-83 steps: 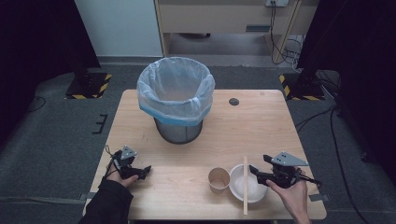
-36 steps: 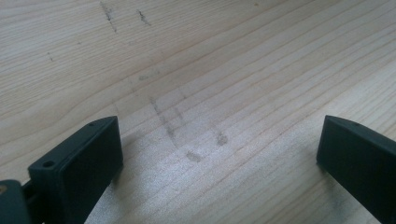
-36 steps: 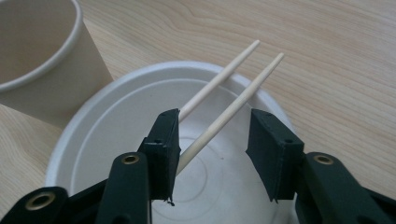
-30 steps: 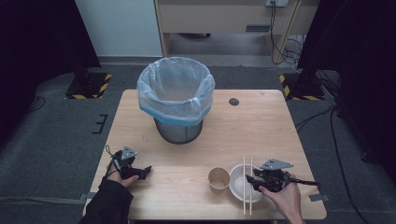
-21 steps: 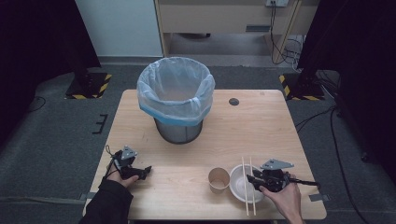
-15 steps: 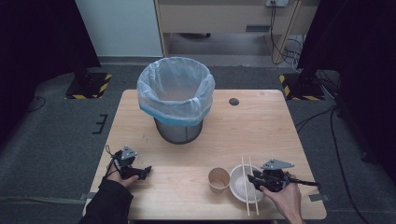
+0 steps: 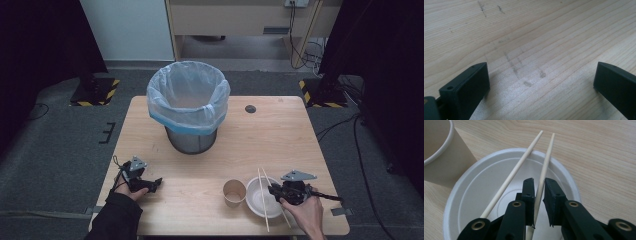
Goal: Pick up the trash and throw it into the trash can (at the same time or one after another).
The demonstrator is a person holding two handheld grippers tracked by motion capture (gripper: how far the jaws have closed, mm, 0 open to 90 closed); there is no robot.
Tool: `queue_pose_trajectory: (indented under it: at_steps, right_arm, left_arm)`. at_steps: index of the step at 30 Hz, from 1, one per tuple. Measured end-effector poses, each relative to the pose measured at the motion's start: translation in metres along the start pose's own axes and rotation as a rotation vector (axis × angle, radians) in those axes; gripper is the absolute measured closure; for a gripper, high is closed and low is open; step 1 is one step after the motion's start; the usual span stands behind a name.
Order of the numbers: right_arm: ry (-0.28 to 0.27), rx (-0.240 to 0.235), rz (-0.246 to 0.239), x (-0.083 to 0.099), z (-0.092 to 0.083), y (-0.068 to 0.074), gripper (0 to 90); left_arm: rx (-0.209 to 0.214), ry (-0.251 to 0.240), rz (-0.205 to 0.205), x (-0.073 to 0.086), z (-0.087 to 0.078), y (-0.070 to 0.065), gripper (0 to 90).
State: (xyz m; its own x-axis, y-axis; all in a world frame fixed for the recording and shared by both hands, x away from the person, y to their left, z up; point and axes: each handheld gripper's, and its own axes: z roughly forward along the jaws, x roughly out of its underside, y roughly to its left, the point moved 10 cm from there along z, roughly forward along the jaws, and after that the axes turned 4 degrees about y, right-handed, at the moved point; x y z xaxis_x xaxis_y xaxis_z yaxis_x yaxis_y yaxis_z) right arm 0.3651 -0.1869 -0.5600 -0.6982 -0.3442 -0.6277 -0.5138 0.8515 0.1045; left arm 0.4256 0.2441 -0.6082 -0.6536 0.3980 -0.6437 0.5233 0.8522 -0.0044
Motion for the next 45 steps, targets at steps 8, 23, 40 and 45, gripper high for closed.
queue_pose_trajectory:
  at_steps: [8, 23, 40, 45]
  right_arm:
    - [0.004, 0.002, 0.006, 0.001, 0.0, 0.0, 85.1]
    - [-0.095, -0.012, 0.067, -0.014, -0.014, -0.007, 85.6]
    - [-0.306, -0.041, 0.129, -0.053, -0.044, -0.019, 85.6]
    - [-0.36, -0.042, 0.135, -0.066, -0.053, -0.022, 85.6]
  left_arm:
    - [0.0, 0.0, 0.0, 0.0, 0.0, 0.0, 0.0]
    - [0.002, -0.001, 0.001, 0.0, 0.0, 0.0, 0.0]
    - [0.004, -0.002, 0.003, -0.001, 0.0, -0.001, 0.0]
    - [0.005, -0.002, 0.004, -0.001, 0.0, -0.001, 0.0]
